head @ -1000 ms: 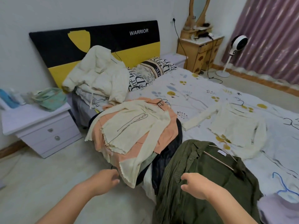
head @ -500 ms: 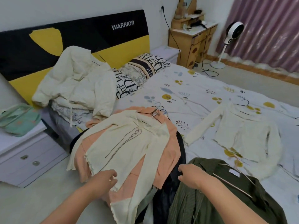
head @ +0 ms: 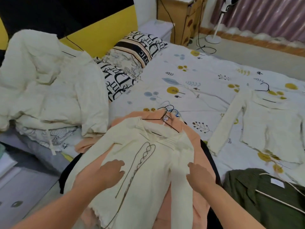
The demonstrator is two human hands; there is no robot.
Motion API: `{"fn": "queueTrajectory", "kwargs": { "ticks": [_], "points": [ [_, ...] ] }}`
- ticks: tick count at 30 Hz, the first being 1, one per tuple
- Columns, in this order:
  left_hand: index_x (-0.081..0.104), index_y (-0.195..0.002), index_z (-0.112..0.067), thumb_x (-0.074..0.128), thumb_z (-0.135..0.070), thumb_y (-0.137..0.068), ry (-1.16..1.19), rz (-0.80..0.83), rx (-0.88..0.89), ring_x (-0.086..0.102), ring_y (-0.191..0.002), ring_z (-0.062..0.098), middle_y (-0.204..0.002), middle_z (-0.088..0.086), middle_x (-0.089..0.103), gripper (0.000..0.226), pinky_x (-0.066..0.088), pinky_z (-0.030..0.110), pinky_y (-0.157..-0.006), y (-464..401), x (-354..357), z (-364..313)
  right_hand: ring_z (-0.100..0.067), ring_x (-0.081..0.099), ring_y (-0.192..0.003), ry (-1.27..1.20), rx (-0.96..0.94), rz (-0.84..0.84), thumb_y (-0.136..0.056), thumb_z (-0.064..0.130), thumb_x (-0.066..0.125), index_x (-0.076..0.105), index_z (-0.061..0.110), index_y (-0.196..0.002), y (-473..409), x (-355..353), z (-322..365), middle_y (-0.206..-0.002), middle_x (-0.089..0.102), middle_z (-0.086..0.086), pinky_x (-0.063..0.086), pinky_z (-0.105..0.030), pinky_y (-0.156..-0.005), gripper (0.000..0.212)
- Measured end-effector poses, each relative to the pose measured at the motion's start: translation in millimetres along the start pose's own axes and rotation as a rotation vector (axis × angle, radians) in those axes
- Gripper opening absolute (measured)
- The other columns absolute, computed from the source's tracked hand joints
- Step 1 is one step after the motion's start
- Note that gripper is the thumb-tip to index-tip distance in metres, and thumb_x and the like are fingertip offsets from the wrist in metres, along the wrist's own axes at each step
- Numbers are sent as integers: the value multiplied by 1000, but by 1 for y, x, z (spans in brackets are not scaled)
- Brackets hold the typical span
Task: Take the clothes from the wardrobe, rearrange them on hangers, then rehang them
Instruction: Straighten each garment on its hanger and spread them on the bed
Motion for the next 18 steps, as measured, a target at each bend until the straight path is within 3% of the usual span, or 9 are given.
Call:
{"fn": "queueTrajectory", "kwargs": {
  "ticks": [6,11,14,18],
  "points": [
    [18,-147,-17,32,-36,-99,-160,-26,-10,22,-140,19,-154,5,18,53,24,32,-112,-90,16,10,-23,46,-112,-35,49,-109,-98,27,36,32,14,-134,-62,5,24,-126,43,-7,42,-30,-83,38],
    [-4,-149,-21,30,-45,-97,-191,-56,-81,-6,-145,31,-157,8,-12,67,6,44,-117,-148,63,7,-26,36,-126,-81,148,-247,-99,22,36,17,14,-145,-131,-8,13,-142,30,-9,39,-35,-98,51],
    [-15,-147,-27,26,-56,-94,-182,-29,-82,-19,-142,33,-154,4,-24,73,-4,49,-115,-177,93,3,-28,37,-126,-126,209,-358,-98,29,39,20,12,-143,-172,-17,4,-139,35,-10,36,-38,-101,52],
    [-30,-139,-30,21,-63,-91,-256,15,-103,-28,-138,36,-144,1,-41,76,-9,54,-112,-200,126,7,-30,38,-125,-35,275,-371,-94,45,46,21,10,-143,-216,-11,1,-134,40,-14,34,-39,-100,65]
  ]
}}
Point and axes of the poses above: each hand's wrist, its own y-axis away from the middle knuckle, its own x-axis out of the palm, z = x × y, the point moved 9 cm from there along -y, towards the middle knuckle
